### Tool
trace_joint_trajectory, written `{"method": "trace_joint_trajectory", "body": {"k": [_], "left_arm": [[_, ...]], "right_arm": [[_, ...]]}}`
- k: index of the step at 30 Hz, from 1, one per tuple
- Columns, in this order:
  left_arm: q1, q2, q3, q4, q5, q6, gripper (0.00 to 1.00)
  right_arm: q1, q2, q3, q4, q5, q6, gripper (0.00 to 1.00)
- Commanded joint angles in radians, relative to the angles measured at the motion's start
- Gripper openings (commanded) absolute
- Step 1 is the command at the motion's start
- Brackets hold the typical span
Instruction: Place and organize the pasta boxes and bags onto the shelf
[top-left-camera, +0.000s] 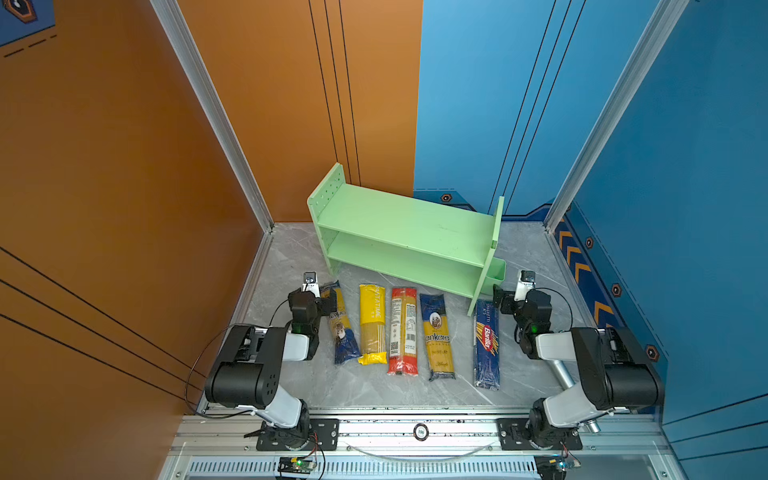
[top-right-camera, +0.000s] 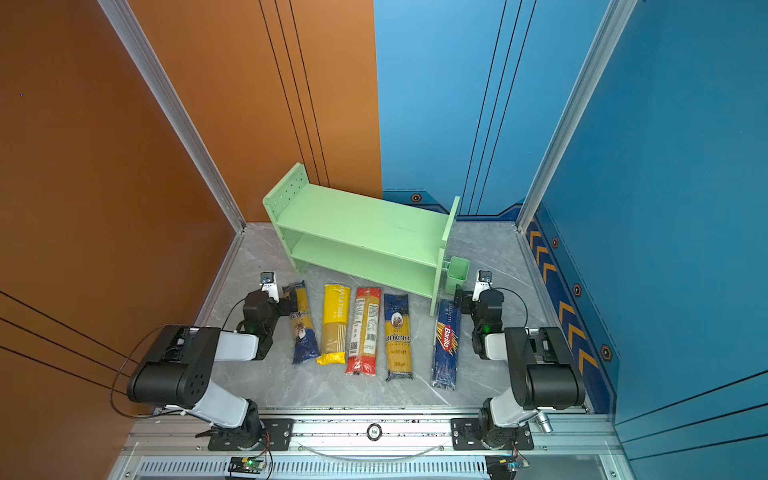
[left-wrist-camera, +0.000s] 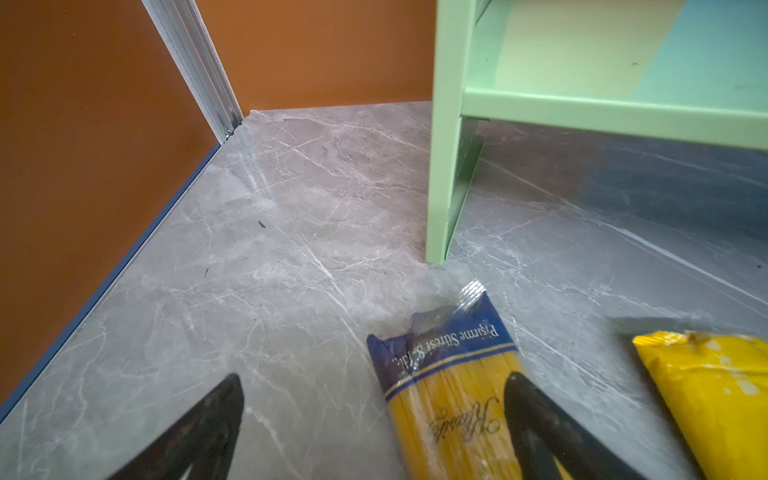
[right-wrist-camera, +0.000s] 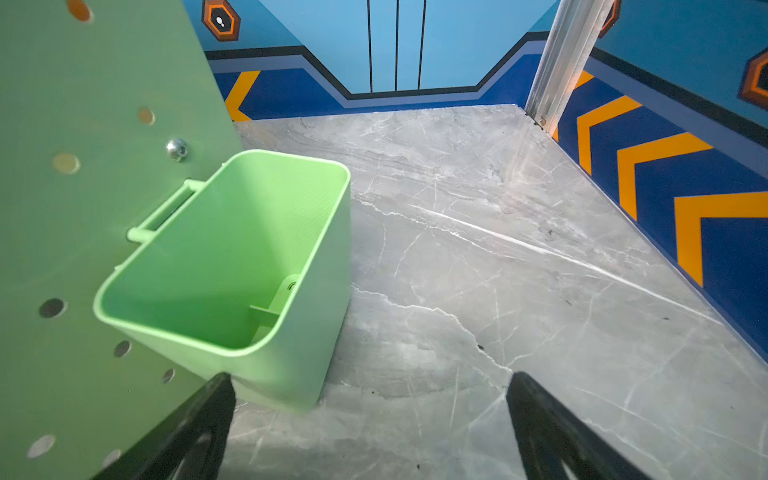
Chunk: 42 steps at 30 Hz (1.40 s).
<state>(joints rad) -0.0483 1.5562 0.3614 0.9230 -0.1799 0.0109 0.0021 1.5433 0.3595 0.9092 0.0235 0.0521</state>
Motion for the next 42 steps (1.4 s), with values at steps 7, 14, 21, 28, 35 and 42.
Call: {"method": "trace_joint_trajectory", "body": {"k": [7, 14, 21, 28, 35, 42], "left_arm": [[-0.005, 0.005, 0.012, 0.009, -0.018, 0.007, 0.98], [-0.005, 0.004, 0.01, 0.013, 0.01, 0.016, 0.98], [-0.01, -0.002, 0.009, 0.012, 0.02, 0.03, 0.98], [-0.016, -0.069, -0.007, -0.01, 0.006, 0.035, 0.98], [-0.025, -0.193, 0.012, -0.146, 0.029, 0.049, 0.98], [-0.057, -0.343, 0.099, -0.422, 0.063, -0.032, 0.98]], "right_arm": [[0.007, 0.003, 0.015, -0.001, 0.029, 0.011, 1.0], [0.009, 0.003, 0.013, -0.001, 0.033, 0.009, 1.0], [0.013, 0.003, 0.014, 0.002, 0.045, 0.008, 1.0], [0.022, 0.001, -0.009, 0.042, 0.045, -0.004, 1.0], [0.021, -0.043, -0.038, 0.06, 0.033, -0.006, 1.0], [0.031, -0.259, 0.048, -0.328, 0.001, 0.01, 0.98]]}}
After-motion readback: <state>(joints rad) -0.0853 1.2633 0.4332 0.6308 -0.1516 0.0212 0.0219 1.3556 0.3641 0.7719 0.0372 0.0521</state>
